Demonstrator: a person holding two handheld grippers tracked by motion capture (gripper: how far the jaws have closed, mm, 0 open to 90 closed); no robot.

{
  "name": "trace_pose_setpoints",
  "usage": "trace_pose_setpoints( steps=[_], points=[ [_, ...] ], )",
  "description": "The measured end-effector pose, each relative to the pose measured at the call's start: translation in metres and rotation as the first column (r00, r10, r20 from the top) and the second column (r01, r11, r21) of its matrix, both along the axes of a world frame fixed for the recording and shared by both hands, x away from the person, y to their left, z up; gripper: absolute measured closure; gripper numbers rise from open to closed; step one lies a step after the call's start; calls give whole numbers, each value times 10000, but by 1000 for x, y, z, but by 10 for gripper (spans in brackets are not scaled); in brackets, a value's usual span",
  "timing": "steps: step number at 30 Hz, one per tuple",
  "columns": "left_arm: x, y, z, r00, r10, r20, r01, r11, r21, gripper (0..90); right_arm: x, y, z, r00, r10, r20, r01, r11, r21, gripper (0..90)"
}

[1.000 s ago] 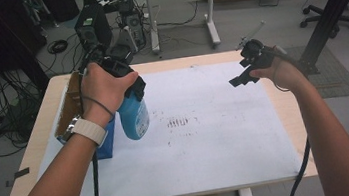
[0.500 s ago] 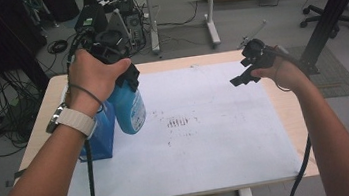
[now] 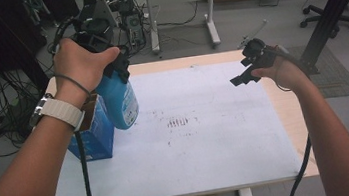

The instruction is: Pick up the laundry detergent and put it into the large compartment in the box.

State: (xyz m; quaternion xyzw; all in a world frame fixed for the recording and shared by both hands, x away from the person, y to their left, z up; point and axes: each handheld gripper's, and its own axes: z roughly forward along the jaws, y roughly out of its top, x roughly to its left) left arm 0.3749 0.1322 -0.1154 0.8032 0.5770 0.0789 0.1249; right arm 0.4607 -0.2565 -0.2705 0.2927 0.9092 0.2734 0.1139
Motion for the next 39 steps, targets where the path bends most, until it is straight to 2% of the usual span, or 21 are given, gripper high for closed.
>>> trace_pose_setpoints(
  steps=[15,26,35,39],
  points=[
    [2,17,20,9989,435,155,-434,9990,-44,373,2,2,-1,10000,11,-33,-11,10000,-32,88],
    [3,30,28,9970,740,207,-739,9973,-58,373,3,3,-2,10000,-12,-32,12,10000,-57,88],
    [4,42,35,9940,1056,283,-1054,9944,-89,373,2,2,-2,10000,-18,-31,18,10000,-67,88],
    [5,48,36,9906,1320,361,-1318,9912,-94,373,3,2,-3,10000,-44,-55,43,10000,-89,88]
  ],
)
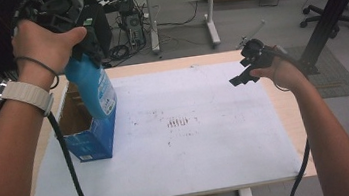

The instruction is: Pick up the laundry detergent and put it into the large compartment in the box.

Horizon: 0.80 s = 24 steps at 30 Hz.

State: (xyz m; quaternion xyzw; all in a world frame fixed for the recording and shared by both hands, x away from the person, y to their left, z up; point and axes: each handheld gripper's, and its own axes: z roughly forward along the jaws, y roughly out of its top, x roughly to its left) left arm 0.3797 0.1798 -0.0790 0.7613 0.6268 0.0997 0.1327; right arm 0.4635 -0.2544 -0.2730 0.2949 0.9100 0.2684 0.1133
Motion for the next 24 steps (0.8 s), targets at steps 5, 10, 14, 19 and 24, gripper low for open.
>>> trace_pose_setpoints(
  steps=[5,10,14,19,24],
  points=[
    [1,6,0,9998,186,-31,-186,9998,90,373,1,-1,0,10000,-5,23,5,10000,35,88],
    [3,10,2,9994,343,-23,-343,9994,85,373,1,-1,0,10000,0,23,0,10000,43,88],
    [3,13,2,9990,441,30,-441,9989,141,373,1,-1,0,10000,-10,19,10,10000,37,88],
    [4,20,4,9983,588,-1,-587,9981,186,373,0,-1,0,10000,-20,25,20,10000,27,88],
    [5,28,5,9965,838,50,-839,9962,226,373,0,-2,1,10000,-48,44,48,10000,39,89]
  ],
)
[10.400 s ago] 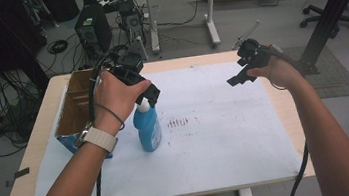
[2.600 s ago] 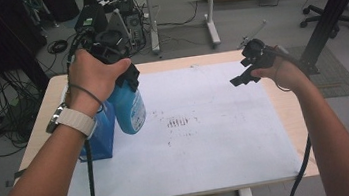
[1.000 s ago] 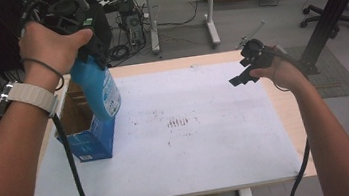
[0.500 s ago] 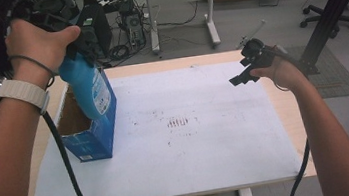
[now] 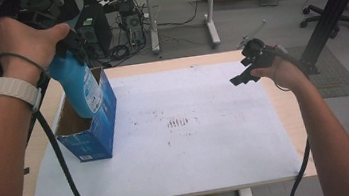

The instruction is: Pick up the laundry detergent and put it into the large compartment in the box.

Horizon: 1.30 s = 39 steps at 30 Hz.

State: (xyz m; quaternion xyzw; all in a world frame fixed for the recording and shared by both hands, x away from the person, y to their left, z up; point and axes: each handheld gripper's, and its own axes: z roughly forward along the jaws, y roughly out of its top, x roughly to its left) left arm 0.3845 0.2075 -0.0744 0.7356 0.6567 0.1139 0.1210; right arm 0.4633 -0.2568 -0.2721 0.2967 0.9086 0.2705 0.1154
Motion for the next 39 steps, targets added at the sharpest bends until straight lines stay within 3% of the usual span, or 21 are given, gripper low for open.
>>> trace_pose_setpoints(
  steps=[20,39],
  points=[
    [5,26,-8,9977,664,96,-666,9973,293,373,2,1,-2,10000,-39,-61,39,10000,-49,89],
    [16,36,-35,9976,683,64,-685,9963,511,373,3,-1,-2,9998,-165,-94,164,9998,-68,88]
  ],
)
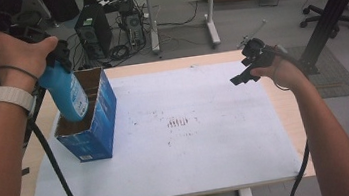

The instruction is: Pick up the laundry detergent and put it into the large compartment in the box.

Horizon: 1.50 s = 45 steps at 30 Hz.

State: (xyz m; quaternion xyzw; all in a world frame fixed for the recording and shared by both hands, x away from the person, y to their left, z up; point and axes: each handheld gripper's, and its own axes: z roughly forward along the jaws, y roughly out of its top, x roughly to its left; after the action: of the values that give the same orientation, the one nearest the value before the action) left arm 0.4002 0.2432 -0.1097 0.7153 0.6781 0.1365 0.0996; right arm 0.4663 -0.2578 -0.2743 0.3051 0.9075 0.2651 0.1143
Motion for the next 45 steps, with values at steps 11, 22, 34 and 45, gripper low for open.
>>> trace_pose_setpoints(
  steps=[11,22,34,45],
  points=[
    [5,5,-25,10000,-33,-61,33,10000,-58,373,1,2,-1,10000,4,-17,-4,10000,-20,89],
    [10,10,-50,9998,41,-184,-41,10000,30,373,1,1,-1,10000,-65,-29,64,10000,-32,88],
    [15,10,-76,9997,-20,-238,25,9998,187,374,2,2,-3,9999,-70,-89,69,9999,-106,88],
    [17,11,-92,9994,-93,-334,99,9998,190,374,3,5,-5,9999,-60,-137,58,9998,-168,88]
  ],
)
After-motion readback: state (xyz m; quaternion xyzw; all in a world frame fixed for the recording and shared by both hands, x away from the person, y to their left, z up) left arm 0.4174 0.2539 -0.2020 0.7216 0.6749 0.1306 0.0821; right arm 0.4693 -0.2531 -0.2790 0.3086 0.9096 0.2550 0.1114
